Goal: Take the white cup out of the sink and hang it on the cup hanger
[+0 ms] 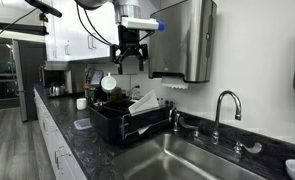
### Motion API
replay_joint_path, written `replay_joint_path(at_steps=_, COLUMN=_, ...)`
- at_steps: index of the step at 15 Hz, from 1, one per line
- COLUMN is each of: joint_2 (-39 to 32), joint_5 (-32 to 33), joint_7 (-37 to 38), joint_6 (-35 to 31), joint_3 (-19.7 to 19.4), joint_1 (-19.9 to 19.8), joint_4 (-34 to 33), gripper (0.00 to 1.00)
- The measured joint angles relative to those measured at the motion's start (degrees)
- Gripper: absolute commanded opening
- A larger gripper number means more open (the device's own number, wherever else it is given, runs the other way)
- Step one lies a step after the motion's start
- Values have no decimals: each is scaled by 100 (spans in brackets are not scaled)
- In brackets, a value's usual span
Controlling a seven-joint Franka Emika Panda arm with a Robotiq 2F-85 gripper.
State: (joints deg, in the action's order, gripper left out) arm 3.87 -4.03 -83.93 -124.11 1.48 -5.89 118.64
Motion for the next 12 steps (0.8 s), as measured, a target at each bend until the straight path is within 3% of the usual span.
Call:
replay_joint_path(at_steps=5, joint_2=329, joint_5=892, joint_7=1492, joint_6=254, joint_3=0, joint_1=184, joint_4=238, gripper=100)
replay_joint_path(at_steps=12, joint_2=429, joint_5=940, joint_7=1690, joint_6=333, joint_3=-2, joint_1=261, joint_4=302, gripper=100)
